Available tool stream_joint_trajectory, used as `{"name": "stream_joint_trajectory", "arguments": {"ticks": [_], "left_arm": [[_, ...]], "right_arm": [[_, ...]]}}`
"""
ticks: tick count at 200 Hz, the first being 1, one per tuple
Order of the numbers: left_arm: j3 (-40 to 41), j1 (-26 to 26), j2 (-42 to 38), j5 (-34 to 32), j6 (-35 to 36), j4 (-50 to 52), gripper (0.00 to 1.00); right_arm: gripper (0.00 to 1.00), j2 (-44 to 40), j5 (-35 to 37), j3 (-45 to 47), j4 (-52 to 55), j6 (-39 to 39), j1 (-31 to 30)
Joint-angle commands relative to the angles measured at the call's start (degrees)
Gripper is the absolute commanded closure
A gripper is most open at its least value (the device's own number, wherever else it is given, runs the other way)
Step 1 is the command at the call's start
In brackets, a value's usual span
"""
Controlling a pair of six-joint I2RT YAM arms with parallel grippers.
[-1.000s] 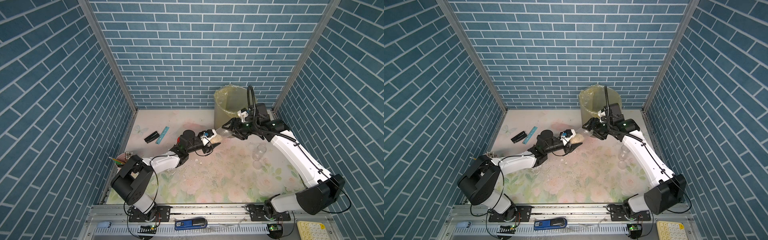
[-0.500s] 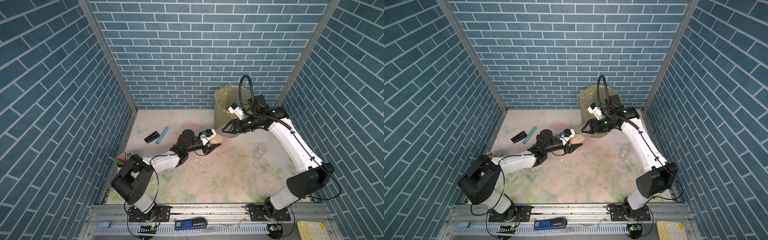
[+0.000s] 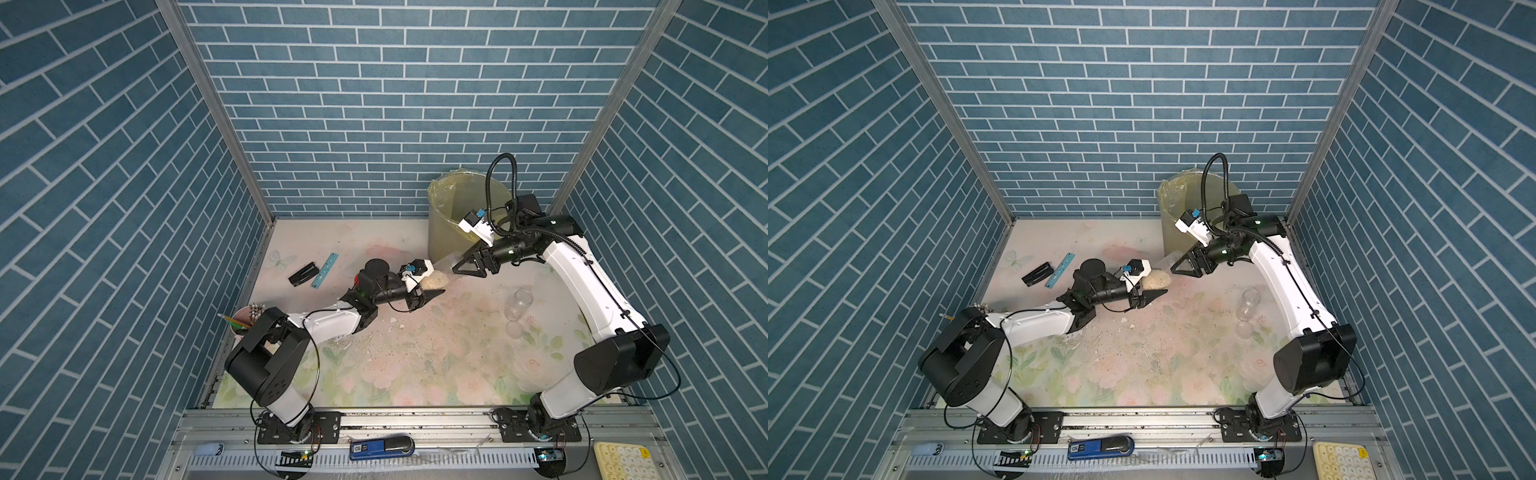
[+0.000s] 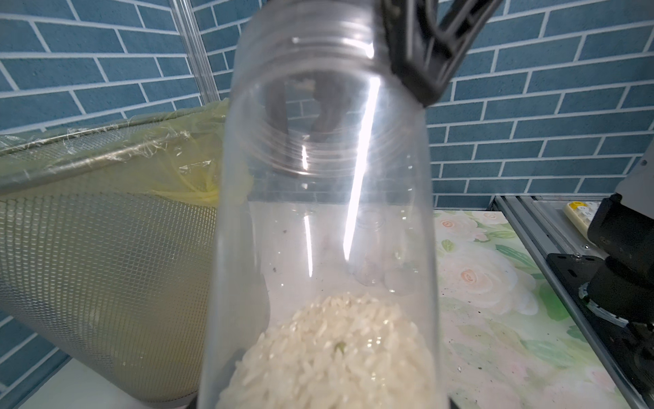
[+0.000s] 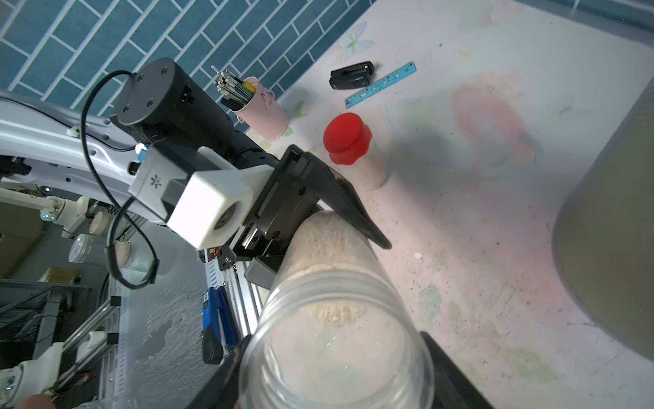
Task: Empty moldy rice from jars
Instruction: Unscrew the lid from the jar, then place the lid at the center of the board.
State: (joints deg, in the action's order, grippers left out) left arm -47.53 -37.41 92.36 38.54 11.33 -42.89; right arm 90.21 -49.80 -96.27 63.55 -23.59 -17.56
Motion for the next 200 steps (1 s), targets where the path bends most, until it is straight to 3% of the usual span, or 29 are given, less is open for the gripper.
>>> {"name": "stream_joint_trajectory", "arguments": {"ticks": [1, 88, 108, 140, 200], "left_arm": [[1.41, 1.14, 0.81, -1.19, -1.40, 0.75, 1.00], [2.48, 1.37, 1.03, -1.51, -2.73, -2.34, 1.00], [2.72, 1.96, 0.81, -0.93, -3.74, -3.06, 1.00], [2.35, 2.52, 0.33, -0.17, -4.78, -3.42, 1.00], [2.73, 2.52, -0.39, -0.98, -5.62, -5.37, 1.00]], "right_arm": [[0.68, -5.02, -0.70, 1.84, -7.55, -7.82, 1.72], [0.80, -8.40, -7.15, 7.37, -11.20, -11.93, 5.52], [0.87, -8.48, -9.31, 7.85, -10.68, -13.08, 6.92], [0.88, -8.69, -10.81, 8.36, -10.25, -13.38, 7.41], [0.89, -11.29, -3.71, 13.75, -15.60, -7.23, 7.43]]}}
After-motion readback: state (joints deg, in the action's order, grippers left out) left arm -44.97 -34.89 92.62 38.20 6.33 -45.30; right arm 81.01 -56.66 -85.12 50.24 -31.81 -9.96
